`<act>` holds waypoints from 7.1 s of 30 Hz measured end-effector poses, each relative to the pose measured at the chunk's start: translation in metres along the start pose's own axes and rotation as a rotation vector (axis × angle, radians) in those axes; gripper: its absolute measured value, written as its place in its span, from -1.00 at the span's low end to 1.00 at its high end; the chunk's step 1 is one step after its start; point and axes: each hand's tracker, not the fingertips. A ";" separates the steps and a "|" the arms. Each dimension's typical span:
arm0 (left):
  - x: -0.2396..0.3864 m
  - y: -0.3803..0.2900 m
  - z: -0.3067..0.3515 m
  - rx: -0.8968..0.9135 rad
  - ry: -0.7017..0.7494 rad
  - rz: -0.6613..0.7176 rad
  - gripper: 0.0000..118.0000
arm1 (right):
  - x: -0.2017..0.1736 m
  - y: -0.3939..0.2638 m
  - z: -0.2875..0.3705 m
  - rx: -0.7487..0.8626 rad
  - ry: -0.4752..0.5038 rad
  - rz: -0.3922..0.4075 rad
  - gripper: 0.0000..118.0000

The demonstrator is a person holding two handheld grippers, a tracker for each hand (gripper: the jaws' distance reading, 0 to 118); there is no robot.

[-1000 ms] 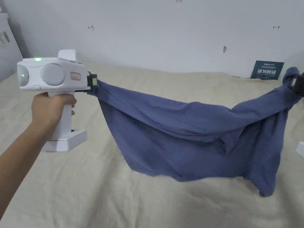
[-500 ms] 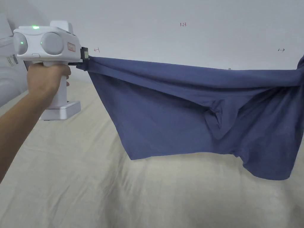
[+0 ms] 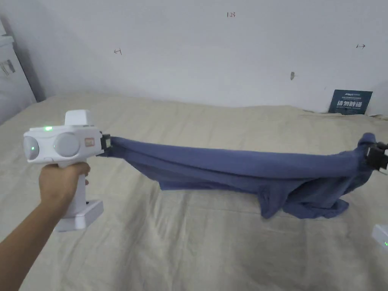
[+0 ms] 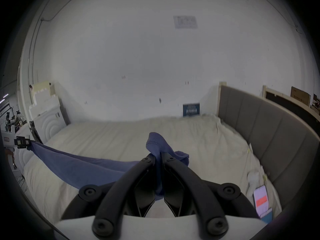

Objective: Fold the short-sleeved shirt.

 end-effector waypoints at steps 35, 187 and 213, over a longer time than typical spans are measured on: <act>-0.065 -0.287 0.110 -0.431 0.094 -0.045 -1.00 | 0.016 -0.270 0.151 -0.446 -0.088 -0.009 -0.99; 0.090 0.232 0.091 0.302 -0.059 -0.145 -1.00 | -0.009 0.238 0.085 0.355 0.107 0.086 -0.99; 0.099 0.078 -0.082 0.058 -0.013 -0.202 -1.00 | -0.003 0.096 -0.057 0.061 0.094 0.082 -0.99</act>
